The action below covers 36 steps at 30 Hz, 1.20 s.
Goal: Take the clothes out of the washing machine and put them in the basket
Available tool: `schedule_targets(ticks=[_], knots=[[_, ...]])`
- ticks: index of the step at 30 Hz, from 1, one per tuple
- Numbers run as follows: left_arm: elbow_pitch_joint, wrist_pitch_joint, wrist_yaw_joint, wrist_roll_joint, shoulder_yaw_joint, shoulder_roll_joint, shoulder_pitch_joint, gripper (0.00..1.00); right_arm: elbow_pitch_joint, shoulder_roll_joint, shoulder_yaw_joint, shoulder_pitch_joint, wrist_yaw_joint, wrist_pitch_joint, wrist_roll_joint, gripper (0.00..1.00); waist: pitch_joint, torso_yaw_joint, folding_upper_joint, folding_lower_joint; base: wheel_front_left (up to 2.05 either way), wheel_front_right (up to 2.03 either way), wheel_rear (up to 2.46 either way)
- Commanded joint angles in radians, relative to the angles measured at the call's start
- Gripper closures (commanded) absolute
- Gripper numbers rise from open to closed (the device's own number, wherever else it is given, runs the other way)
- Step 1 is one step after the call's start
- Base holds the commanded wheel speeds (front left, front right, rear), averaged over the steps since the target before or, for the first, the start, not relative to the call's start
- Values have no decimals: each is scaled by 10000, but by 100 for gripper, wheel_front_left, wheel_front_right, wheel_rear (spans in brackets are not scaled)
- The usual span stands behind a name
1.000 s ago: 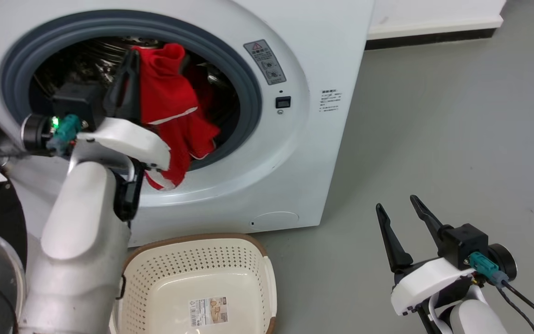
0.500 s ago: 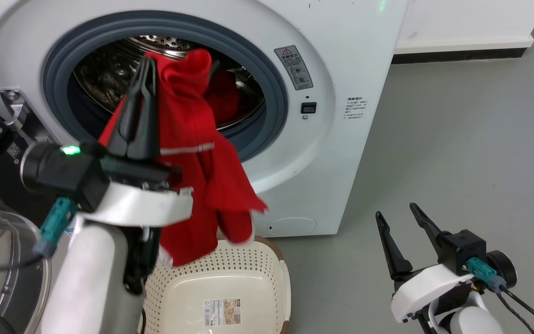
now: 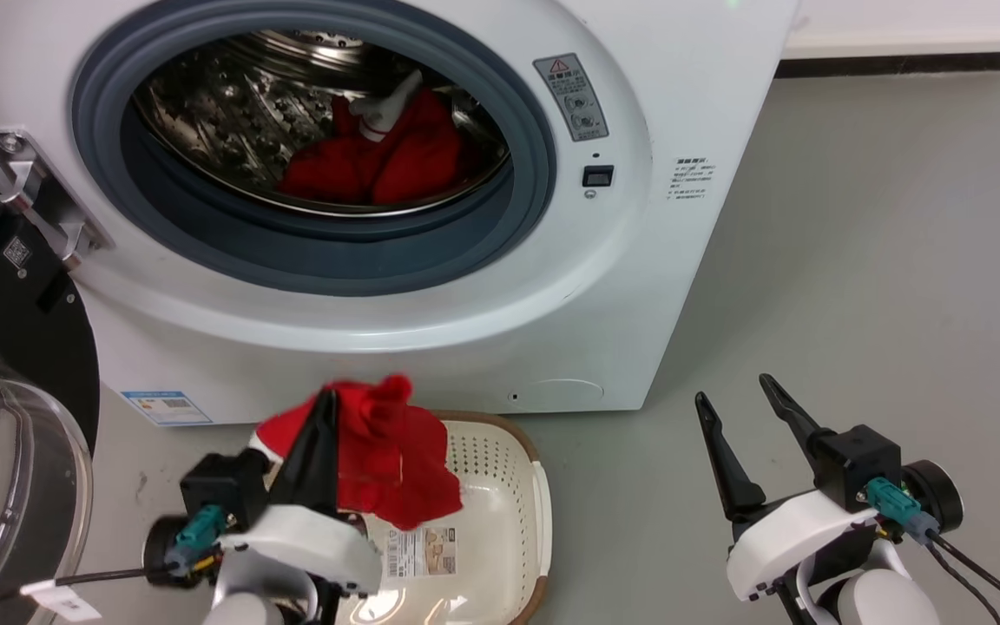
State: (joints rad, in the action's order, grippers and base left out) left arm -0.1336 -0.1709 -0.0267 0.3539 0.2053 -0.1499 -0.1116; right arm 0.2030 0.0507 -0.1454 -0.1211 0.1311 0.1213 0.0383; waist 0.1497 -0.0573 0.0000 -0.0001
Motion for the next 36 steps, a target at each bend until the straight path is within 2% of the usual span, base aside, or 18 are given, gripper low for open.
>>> schedule_targets(ticks=[1, 2, 3, 9, 22, 27, 36], knots=[[-196, -70, 8, 43, -17, 14, 40, 100, -16, -10, -34, -138, -7, -4, 85, 0, 105, 28, 0, 1, 0, 0, 0], [-1047, -191, 74, 207, -54, 138, -60, 100, -10, -10, -69, -246, -7, 35, 101, 0, 279, 49, 0, 1, 0, 0, 0], [-1047, -191, 74, 207, -54, 138, -60, 100, -10, -10, -69, -246, -7, 35, 101, 0, 279, 49, 0, 1, 0, 0, 0], [-3588, -639, 256, 417, -245, 269, -995, 100, 44, -10, -268, -586, -7, 109, 160, 0, 804, 30, 0, 1, 0, 0, 0], [-8406, -937, 666, 524, -511, 437, -3765, 100, 149, -10, -553, -1371, -7, 349, 188, 0, 2683, -165, 0, 1, 0, 0, 0], [-9660, -956, 644, 565, -607, 398, -4721, 100, -35, -10, -723, -1781, -7, 341, 91, 0, 3708, -445, 0, 1, 0, 0, 0], [-10905, -942, 534, 804, -885, 41, -6257, 100, -481, -7, -988, -2290, -7, 659, 83, 0, 5586, -1018, 0, 1, 0, 0, 0]])
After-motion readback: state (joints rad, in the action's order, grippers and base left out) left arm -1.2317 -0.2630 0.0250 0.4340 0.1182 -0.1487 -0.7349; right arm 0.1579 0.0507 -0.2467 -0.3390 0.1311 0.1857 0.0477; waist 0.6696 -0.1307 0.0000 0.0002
